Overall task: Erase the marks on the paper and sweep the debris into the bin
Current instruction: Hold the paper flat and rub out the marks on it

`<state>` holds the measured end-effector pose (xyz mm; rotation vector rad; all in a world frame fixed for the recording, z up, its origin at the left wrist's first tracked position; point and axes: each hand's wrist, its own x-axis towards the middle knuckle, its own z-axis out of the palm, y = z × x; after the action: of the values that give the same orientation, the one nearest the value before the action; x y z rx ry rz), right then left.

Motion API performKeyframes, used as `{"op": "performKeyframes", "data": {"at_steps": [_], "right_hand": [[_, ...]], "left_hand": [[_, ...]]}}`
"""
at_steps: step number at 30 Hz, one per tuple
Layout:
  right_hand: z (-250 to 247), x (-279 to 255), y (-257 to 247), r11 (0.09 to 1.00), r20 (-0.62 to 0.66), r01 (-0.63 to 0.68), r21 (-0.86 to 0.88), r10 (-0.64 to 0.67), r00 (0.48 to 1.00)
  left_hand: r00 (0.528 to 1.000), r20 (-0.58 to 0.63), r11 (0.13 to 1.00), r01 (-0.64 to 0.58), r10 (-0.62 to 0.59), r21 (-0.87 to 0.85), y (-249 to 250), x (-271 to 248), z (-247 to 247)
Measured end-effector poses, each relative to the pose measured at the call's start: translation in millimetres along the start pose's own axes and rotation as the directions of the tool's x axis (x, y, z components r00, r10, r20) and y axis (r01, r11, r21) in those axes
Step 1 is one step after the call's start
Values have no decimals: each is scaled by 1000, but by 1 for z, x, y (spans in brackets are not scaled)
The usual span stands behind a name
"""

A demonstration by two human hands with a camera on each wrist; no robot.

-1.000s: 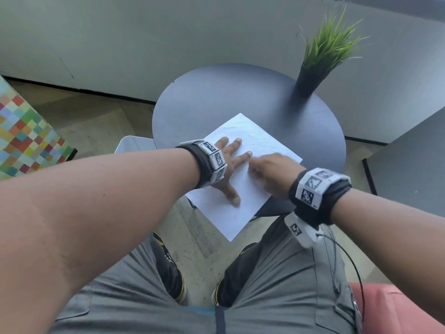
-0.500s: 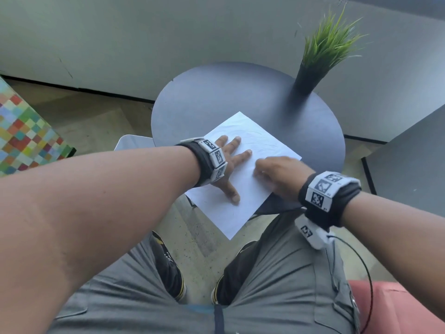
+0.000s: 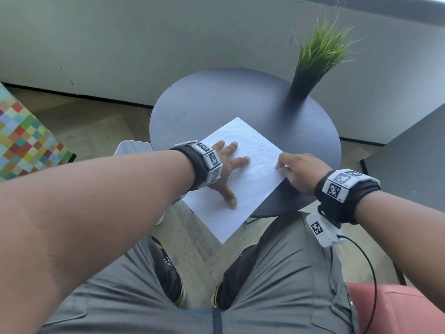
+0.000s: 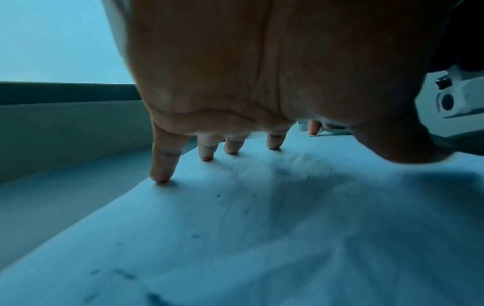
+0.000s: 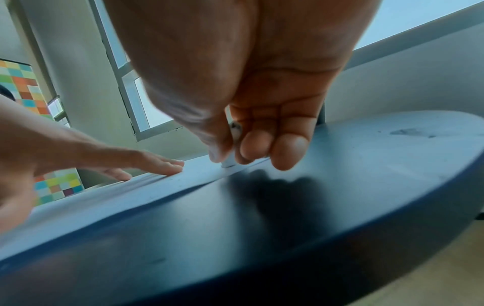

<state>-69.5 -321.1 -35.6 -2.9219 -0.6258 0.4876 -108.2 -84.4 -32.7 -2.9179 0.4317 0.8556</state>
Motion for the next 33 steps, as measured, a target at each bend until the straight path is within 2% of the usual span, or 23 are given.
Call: {"op": "performKeyframes", "data": {"at_steps": [4, 6, 8, 10, 11, 12, 14, 16, 17, 20, 22, 25, 27, 29, 33], "right_hand": [[0, -5, -4, 1000, 11, -20, 1, 20, 1000], [1, -9, -10, 999, -8, 24, -40, -24, 1000], [10, -17, -27, 980, 25, 173, -95, -172, 985], [22, -29, -45, 933, 127, 345, -104, -331, 935], [22, -30, -46, 921, 156, 375, -104, -358, 921], [18, -26, -44, 929, 149, 353, -112, -335, 930], [6, -14, -30, 969, 75, 204, -138, -195, 978], [0, -7, -21, 981, 19, 115, -157, -114, 993], [1, -8, -27, 975, 29, 136, -176, -133, 991], [20, -18, -56, 928, 139, 329, -173, -307, 941], [17, -15, -53, 926, 137, 332, -181, -310, 941], [1, 4, -24, 974, 51, 124, -192, -116, 992], [-5, 9, -14, 984, 6, 8, -178, -7, 1000], [-1, 6, -26, 980, 31, 30, -196, -24, 999], [15, -5, -58, 953, 126, 251, -169, -231, 965]], "left_hand": [[990, -141, 1000, 0, -2, -13, 12, 5, 0], [986, -165, 1000, 17, -19, -13, 18, 7, 2], [990, -137, 999, 35, -35, -7, 19, 8, 2], [996, -81, 999, 38, -37, 9, 19, 7, 0], [998, -52, 999, 39, -38, 16, 19, 6, -1], [999, -30, 999, 41, -40, 19, 19, 5, -2], [999, -15, 999, 46, -45, 21, 20, 5, -3], [999, -20, 998, 50, -50, 28, 19, 6, -3], [998, -22, 998, 52, -52, 26, 18, 6, -2], [999, -19, 998, 47, -46, 48, 17, 5, 0], [999, 1, 997, 44, -44, 64, 16, 6, -2], [999, 38, 996, 29, -32, 81, 13, 10, -10], [999, 46, 993, 22, -28, 117, 11, 9, -15], [1000, 26, 987, 13, -17, 159, 11, 10, -17], [1000, -4, 973, -17, 18, 229, 11, 15, -20]]}}
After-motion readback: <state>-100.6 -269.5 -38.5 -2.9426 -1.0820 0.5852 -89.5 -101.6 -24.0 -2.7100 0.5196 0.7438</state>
